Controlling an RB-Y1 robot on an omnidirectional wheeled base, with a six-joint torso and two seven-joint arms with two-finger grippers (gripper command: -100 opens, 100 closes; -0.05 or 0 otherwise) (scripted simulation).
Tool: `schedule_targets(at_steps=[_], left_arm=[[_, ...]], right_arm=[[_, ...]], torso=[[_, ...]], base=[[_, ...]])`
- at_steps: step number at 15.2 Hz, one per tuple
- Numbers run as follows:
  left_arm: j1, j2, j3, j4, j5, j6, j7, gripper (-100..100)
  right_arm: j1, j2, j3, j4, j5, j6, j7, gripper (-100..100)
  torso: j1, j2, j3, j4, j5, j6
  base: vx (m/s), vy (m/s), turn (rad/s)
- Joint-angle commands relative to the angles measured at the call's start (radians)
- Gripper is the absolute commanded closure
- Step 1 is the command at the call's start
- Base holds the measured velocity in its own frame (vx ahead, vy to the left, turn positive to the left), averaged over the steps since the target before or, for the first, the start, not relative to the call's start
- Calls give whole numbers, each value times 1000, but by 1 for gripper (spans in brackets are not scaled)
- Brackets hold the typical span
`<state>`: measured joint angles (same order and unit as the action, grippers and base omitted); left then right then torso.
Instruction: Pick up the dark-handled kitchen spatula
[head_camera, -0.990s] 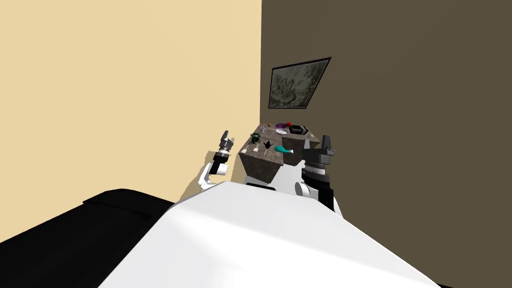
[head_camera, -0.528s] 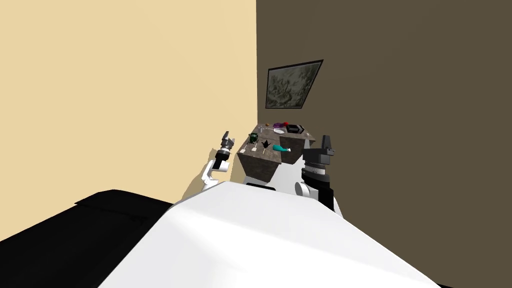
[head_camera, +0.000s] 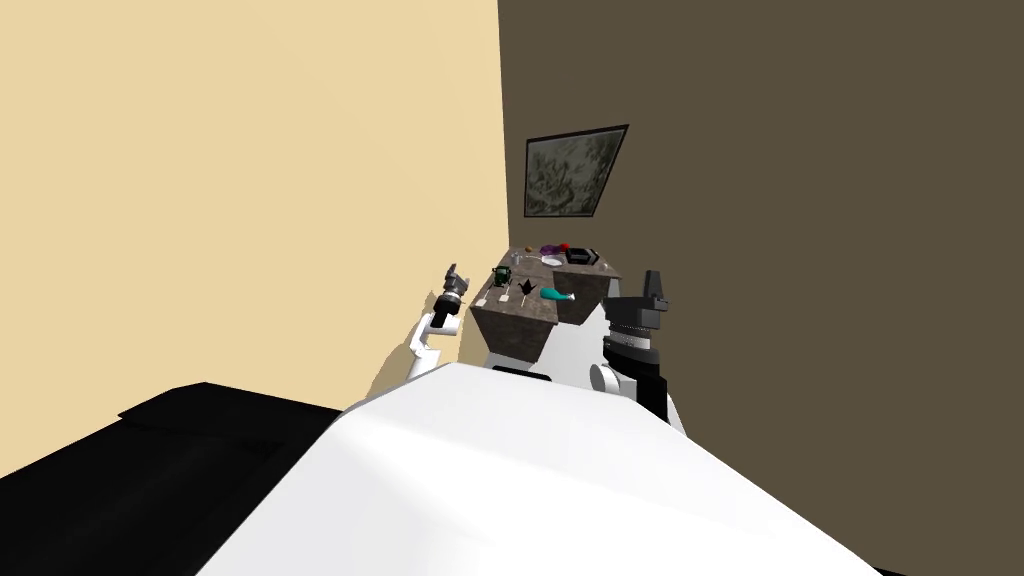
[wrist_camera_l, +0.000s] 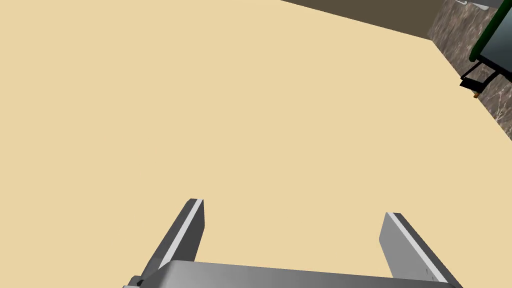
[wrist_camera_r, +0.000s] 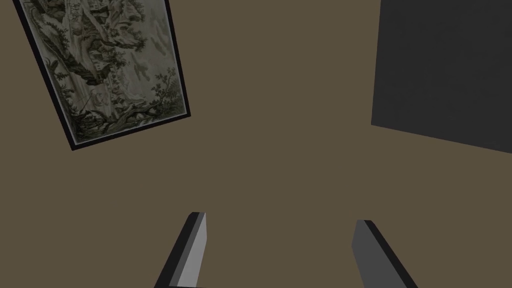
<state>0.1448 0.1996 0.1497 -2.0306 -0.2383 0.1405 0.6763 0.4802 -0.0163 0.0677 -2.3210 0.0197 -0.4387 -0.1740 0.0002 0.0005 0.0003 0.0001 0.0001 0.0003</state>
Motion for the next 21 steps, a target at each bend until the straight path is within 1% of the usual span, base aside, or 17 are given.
schedule_targets(at_steps=[1,2,3,4,5,6,7,9,10,12,13,15,16,17,18,20,21], left_arm=[[-42,-7,15,44,-10,50,50,-100],[-42,-7,15,44,-10,73,71,-100],[-42,-7,15,44,-10,79,77,-100],[-76,-9,28,77,-15,110,108,-100],[-76,-9,28,77,-15,127,127,-100],[-76,-9,28,77,-15,133,128,-100],[-110,-11,40,111,-18,164,164,-100],[-110,-11,40,111,-18,187,177,-100],[-143,-13,53,145,-19,219,216,-100],[-143,-13,53,145,-19,240,225,-100],[-176,-16,67,179,-18,278,264,-100],[-176,-16,67,179,-18,293,272,-100],[-208,-18,80,213,-15,328,312,-100],[-208,-18,80,213,-15,344,317,-100],[-239,-21,94,248,-11,368,347,-100],[-239,-21,94,248,-11,395,360,-100],[-269,-24,109,282,-5,423,399,-100]], right_arm=[[0,0,0,0,0,0,0,0],[0,0,0,0,0,0,0,0],[0,0,0,0,0,0,0,0],[0,0,0,0,0,0,0,0],[0,0,0,0,0,0,0,0],[0,0,0,0,0,0,0,0],[0,0,0,0,0,0,0,0],[0,0,0,0,0,0,0,0],[0,0,0,0,0,0,0,0],[0,0,0,0,0,0,0,0],[0,0,0,0,0,0,0,0],[0,0,0,0,0,0,0,0],[0,0,0,0,0,0,0,0],[0,0,0,0,0,0,0,0],[0,0,0,0,0,0,0,0],[0,0,0,0,0,0,0,0],[0,0,0,0,0,0,0,0]], torso=[[0,0,0,0,0,0],[0,0,0,0,0,0],[0,0,0,0,0,0],[0,0,0,0,0,0],[0,0,0,0,0,0],[0,0,0,0,0,0],[0,0,0,0,0,0],[0,-1,0,0,0,0],[1,-1,0,0,0,0],[1,-1,0,0,0,0],[1,-1,0,0,0,0],[1,-1,-1,0,0,0],[1,-1,-1,0,0,0],[1,-1,-1,0,0,0],[1,-1,-1,0,0,0],[2,-2,-1,0,0,0],[2,-1,-1,0,0,0]], base=[[-14,1,-156],[-14,3,-125],[-9,4,-35],[-9,3,-117],[-8,6,-126],[-5,7,-34],[-4,5,-90],[-4,6,-81],[-2,6,-108],[-1,8,-75],[1,7,-124],[0,10,-78],[2,11,-86],[4,14,-108],[8,21,-136],[7,23,-69],[9,19,-96]])
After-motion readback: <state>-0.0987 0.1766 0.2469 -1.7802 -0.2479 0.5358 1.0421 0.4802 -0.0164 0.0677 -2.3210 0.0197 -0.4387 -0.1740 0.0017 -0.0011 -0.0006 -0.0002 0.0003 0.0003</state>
